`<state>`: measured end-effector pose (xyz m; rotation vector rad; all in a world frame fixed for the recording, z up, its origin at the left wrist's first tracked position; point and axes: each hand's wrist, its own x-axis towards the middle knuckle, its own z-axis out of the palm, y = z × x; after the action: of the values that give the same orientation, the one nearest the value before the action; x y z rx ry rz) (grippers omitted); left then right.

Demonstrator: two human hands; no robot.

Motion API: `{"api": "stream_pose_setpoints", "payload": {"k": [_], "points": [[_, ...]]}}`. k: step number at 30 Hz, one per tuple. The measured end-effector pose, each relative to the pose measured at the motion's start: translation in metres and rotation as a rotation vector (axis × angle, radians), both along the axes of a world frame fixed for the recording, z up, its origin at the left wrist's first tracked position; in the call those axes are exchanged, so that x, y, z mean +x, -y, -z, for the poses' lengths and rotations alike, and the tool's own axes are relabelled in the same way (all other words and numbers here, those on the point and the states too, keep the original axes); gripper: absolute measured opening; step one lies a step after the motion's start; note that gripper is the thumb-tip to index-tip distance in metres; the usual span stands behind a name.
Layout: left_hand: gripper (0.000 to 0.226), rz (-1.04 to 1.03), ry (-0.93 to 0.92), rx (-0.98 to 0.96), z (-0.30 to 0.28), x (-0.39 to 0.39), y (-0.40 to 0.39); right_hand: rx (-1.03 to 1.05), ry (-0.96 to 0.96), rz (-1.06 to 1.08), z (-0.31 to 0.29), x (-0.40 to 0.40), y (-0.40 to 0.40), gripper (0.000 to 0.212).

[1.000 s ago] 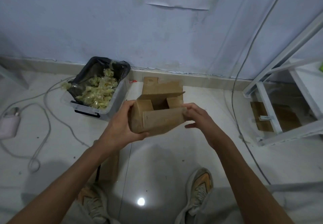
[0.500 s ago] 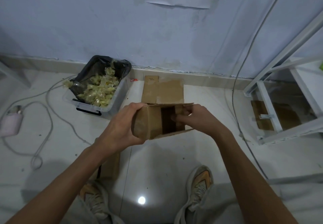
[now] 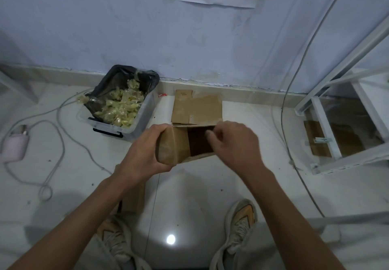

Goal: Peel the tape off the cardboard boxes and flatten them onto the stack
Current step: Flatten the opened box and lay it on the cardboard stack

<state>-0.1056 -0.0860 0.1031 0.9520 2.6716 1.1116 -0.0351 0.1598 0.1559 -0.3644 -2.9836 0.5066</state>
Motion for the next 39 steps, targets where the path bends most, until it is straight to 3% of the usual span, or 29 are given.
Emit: {"api": "stream_pose_setpoints", "payload": {"k": [2,4,5,10,12,14,16,17,18,19,21,23,25,28,32,37,39], "points": [[0.104,-0.003,-0.004,-0.011,0.000,-0.001,-0.002,-0.314,0.071,-0.084,-0.004,0.001,0.025,0.044],[0.104,0.015,-0.032,-0.029,0.000,0.001,-0.003,-0.682,0.162,-0.026,-0.007,0.004,0.044,0.048],[0.104,0.013,-0.053,-0.047,0.002,0.002,-0.002,-0.759,0.170,0.014,-0.006,0.005,0.049,0.049],[0.102,-0.097,-0.086,-0.135,0.009,-0.003,0.002,-0.664,0.017,0.064,-0.009,0.001,0.058,0.055],[0.095,-0.101,-0.045,-0.138,0.015,-0.003,0.001,-0.708,0.040,-0.053,-0.013,0.001,0.058,0.055],[0.086,-0.114,0.138,-0.038,0.014,-0.004,0.000,-0.789,0.057,-0.214,-0.015,0.002,0.055,0.047],[0.074,-0.094,0.346,0.087,0.009,-0.008,-0.002,-0.813,-0.087,-0.245,-0.011,-0.006,0.038,0.036],[0.057,-0.104,0.450,0.146,0.003,-0.008,-0.003,-0.772,-0.186,-0.205,-0.006,-0.014,0.024,0.031],[0.037,-0.133,0.558,0.220,-0.002,-0.008,-0.004,-0.731,-0.231,-0.125,-0.001,-0.021,0.009,0.035],[0.025,-0.170,0.661,0.301,-0.007,-0.007,-0.005,-0.721,-0.198,-0.038,0.005,-0.025,-0.006,0.054],[0.027,-0.178,0.792,0.400,-0.013,-0.011,-0.009,-0.899,0.010,0.105,0.024,-0.028,-0.028,0.088],[0.030,-0.167,0.890,0.446,-0.014,-0.021,-0.014,-1.153,0.155,0.166,0.050,-0.026,-0.035,0.092],[0.030,-0.191,0.977,0.443,-0.006,-0.041,-0.020,-1.219,0.177,0.242,0.078,-0.031,-0.038,0.089],[0.026,-0.291,0.942,0.368,0.029,-0.077,-0.036,-1.145,0.071,0.403,0.112,-0.057,-0.042,0.065],[0.024,-0.466,0.782,0.121,0.088,-0.125,-0.066,-0.718,0.111,0.509,0.147,-0.110,-0.049,0.064],[0.096,-0.431,0.601,-0.038,0.137,-0.200,-0.114,-0.286,-0.015,0.490,0.179,-0.187,-0.069,0.064],[0.098,-0.381,0.430,-0.161,0.152,-0.222,-0.131,-0.200,-0.003,0.381,0.202,-0.215,-0.080,0.053]]}}
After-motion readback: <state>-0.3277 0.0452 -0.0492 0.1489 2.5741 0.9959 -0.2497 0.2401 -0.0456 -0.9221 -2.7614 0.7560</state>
